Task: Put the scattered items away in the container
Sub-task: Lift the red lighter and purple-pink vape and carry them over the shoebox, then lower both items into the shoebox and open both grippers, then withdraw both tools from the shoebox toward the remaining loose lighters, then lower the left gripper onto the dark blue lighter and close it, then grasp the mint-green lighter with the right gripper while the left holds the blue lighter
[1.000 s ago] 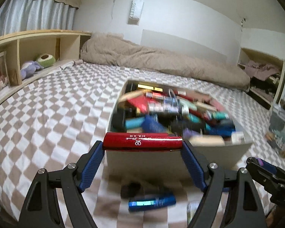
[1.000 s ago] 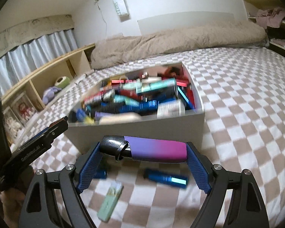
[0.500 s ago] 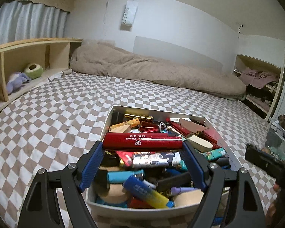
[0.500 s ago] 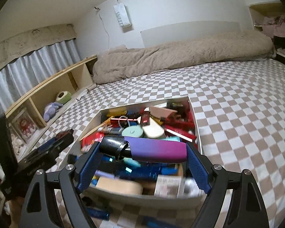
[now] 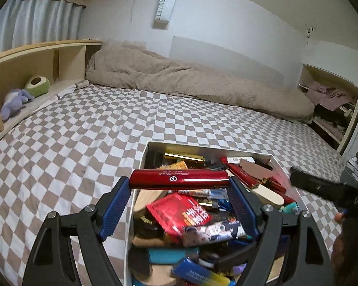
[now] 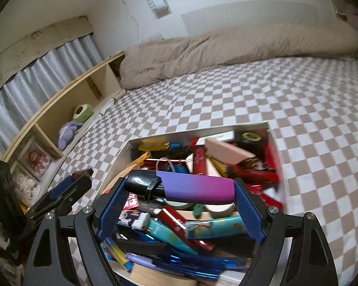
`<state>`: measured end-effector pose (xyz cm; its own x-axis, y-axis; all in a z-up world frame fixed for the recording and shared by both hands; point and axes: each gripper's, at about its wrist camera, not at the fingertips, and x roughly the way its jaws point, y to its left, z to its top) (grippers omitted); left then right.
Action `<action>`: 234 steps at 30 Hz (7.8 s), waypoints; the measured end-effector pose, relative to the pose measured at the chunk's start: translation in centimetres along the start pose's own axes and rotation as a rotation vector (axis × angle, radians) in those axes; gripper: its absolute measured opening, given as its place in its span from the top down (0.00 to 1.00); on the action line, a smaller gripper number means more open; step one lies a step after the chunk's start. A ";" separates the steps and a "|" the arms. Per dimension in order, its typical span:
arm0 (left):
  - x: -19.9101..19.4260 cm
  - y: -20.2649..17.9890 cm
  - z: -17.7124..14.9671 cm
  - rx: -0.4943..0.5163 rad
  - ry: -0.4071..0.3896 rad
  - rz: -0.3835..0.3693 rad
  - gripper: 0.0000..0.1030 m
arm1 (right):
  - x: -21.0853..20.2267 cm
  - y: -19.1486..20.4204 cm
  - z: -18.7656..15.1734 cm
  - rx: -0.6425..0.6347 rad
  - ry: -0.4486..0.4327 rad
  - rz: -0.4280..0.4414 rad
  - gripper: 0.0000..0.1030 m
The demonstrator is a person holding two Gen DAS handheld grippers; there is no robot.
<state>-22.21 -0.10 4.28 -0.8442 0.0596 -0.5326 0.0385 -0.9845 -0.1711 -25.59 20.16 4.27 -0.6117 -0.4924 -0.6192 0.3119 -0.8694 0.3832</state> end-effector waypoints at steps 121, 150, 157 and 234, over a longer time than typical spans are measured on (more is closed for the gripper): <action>-10.0 0.2 -12.1 0.026 0.187 0.105 0.00 | -10.6 0.6 -17.0 -0.063 -0.059 -0.228 0.00; -7.5 3.9 -21.1 -0.031 0.324 0.127 0.00 | -2.6 4.0 -24.4 -0.244 0.143 -0.240 0.00; -7.7 4.7 -21.1 -0.064 0.318 0.142 0.00 | -2.0 3.0 -24.3 -0.244 0.131 -0.317 0.00; -5.7 5.0 -20.3 0.041 0.213 0.119 0.09 | 2.1 4.7 -22.1 0.017 0.053 -0.420 0.00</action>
<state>-6.34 -2.03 -10.40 -0.7028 -0.0282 -0.7108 0.1060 -0.9922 -0.0654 -9.34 14.13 -10.43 -0.6449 -0.0970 -0.7581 0.0313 -0.9944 0.1006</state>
